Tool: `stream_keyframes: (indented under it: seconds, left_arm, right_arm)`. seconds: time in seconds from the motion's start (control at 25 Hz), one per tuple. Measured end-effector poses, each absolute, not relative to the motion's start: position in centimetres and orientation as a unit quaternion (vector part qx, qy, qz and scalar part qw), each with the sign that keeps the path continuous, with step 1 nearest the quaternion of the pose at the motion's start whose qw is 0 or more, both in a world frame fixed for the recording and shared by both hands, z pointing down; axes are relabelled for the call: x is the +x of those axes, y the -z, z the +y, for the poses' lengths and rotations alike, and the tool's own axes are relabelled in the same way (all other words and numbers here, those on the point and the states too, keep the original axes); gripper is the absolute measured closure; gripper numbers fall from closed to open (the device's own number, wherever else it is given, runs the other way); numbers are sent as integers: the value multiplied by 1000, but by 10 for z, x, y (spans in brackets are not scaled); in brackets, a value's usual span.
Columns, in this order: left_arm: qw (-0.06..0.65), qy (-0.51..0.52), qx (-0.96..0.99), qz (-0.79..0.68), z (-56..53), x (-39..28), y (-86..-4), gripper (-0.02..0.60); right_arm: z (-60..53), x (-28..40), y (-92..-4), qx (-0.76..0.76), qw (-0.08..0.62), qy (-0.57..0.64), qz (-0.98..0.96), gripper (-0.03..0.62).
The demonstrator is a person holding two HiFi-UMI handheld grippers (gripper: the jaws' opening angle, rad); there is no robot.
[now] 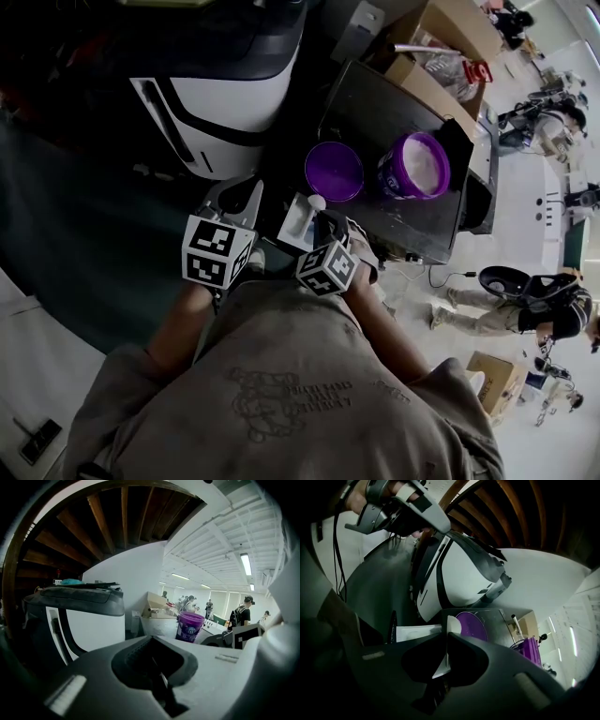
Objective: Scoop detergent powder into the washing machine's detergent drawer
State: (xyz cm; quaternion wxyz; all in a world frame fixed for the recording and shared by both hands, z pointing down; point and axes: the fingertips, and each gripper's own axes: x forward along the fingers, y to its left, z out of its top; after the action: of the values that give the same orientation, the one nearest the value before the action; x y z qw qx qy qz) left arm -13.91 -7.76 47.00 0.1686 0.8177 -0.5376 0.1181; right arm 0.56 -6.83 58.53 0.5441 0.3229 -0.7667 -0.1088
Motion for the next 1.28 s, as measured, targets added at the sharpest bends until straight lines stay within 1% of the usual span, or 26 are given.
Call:
stream_keyframes:
  seconds: [0.16, 0.32, 0.52, 0.72, 1.04, 1.28]
  left_arm:
    - [144, -142, 815, -543, -86, -139, -470, 581]
    - [150, -142, 816, -540, -90, -136, -467, 581]
    - [140, -146, 819, -537, -98, -129, -458, 581]
    - [128, -150, 823, -532, -111, -119, -447, 581]
    - [98, -151, 836, -519, -138, -90, -420, 581]
    - [85, -151, 844, -508, -157, -60, -405, 581]
  right_arm:
    - [-74, 4, -573, 330, 510, 74, -791, 559]
    - [-79, 3, -552, 345, 468, 43, -812, 559]
    - [-90, 8, -517, 367, 395, 8, -842, 559]
    - [-105, 18, -486, 386, 341, -8, -857, 559]
    - [-127, 44, -446, 408, 268, -67, -870, 559]
    - [-146, 81, -413, 439, 225, -77, -867, 559]
